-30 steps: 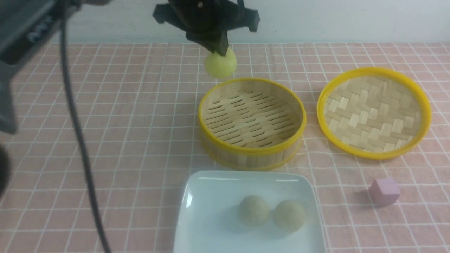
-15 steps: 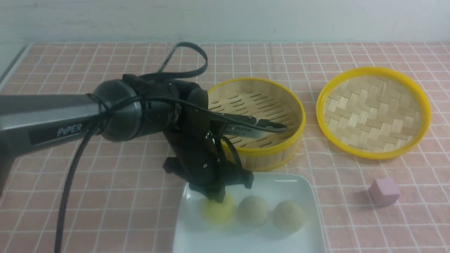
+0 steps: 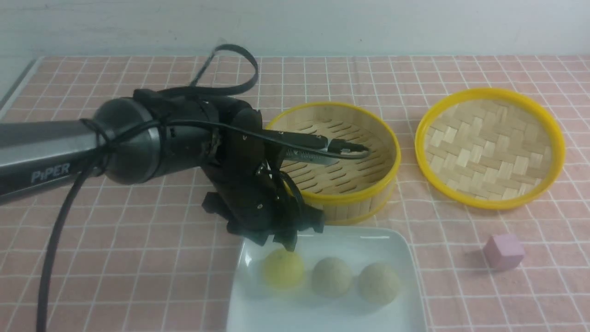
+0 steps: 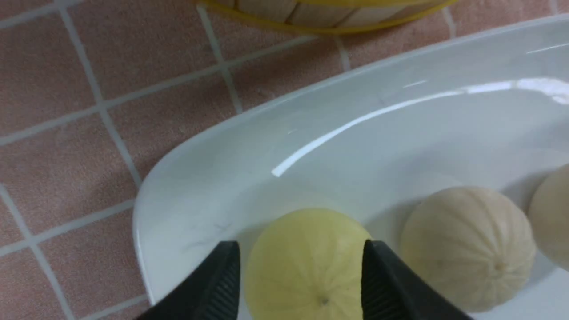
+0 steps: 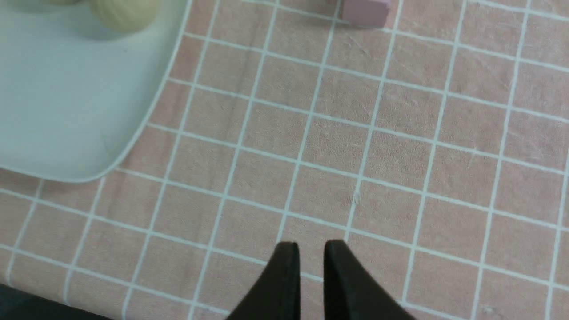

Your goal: Put the steamed buns into the plate on the pink tablecloth.

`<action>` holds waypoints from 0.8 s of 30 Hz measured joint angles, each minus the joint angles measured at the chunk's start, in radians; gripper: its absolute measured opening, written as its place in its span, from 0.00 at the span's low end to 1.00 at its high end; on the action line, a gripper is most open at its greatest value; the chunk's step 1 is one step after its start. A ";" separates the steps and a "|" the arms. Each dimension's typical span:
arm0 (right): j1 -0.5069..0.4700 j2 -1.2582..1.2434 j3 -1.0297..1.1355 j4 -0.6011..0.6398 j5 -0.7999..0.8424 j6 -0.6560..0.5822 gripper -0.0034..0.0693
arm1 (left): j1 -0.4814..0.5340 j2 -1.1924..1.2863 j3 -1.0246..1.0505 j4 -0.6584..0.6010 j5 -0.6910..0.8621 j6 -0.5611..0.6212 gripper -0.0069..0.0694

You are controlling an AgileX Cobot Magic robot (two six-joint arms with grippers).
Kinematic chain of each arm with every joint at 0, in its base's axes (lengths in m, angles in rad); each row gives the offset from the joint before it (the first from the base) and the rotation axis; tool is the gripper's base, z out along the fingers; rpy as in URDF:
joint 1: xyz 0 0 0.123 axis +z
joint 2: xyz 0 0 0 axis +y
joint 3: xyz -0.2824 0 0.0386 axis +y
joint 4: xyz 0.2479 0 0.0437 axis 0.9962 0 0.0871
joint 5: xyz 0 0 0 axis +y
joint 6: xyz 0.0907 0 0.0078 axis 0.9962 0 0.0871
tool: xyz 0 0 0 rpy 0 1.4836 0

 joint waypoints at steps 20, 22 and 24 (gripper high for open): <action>0.000 -0.205 0.381 -0.053 -0.860 -0.052 0.05 | 0.000 -0.018 0.000 0.001 0.011 0.003 0.65; 0.000 -0.205 0.381 -0.056 -0.860 -0.052 0.05 | 0.000 -0.018 0.000 0.002 0.012 0.003 0.65; 0.000 -0.205 0.381 -0.057 -0.860 -0.052 0.05 | 0.000 -0.018 0.000 0.003 0.018 0.003 0.65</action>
